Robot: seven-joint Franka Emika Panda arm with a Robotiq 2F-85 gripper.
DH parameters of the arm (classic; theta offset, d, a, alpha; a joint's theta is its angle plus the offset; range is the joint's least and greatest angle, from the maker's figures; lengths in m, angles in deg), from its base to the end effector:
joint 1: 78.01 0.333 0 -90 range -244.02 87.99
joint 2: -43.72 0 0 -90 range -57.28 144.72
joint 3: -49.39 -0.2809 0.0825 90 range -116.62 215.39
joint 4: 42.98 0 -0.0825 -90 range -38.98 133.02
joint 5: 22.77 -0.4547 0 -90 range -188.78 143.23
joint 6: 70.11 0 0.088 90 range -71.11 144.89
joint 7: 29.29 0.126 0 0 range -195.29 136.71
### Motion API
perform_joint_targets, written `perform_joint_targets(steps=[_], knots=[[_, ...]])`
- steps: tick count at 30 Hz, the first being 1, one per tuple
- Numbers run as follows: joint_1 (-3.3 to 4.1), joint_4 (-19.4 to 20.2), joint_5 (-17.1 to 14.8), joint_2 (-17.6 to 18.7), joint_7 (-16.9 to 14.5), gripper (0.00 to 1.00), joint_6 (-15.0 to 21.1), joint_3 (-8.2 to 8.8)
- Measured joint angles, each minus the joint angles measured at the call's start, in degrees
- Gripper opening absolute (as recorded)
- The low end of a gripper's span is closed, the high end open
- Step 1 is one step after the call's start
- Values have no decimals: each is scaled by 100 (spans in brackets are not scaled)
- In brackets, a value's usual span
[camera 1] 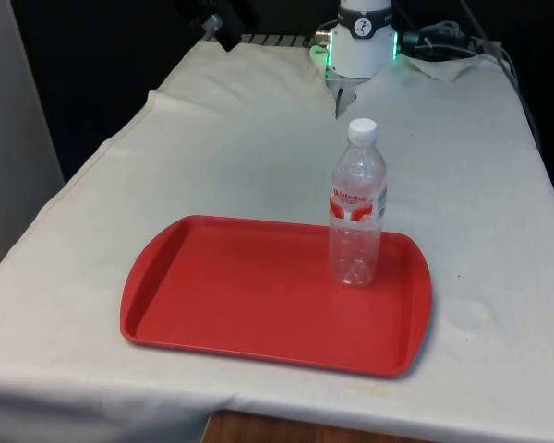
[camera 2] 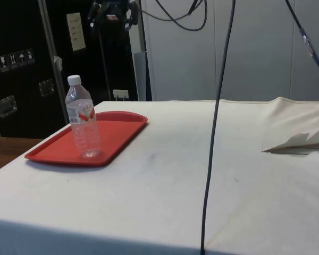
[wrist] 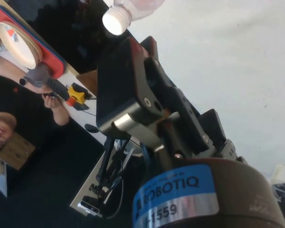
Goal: Place the bottle upright on the tray.
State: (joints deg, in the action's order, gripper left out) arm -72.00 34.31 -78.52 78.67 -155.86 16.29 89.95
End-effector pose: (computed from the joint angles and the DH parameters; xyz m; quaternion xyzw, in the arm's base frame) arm 0.6946 -0.2377 0.3641 -0.6782 -0.6614 -0.2566 0.1917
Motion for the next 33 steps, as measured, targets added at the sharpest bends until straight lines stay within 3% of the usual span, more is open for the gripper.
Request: perform_joint_targets(steps=[28, 33], knots=[[327, 768, 435, -859, -361, 100, 189, -29], [355, 854, 458, -945, -407, 100, 241, -34]])
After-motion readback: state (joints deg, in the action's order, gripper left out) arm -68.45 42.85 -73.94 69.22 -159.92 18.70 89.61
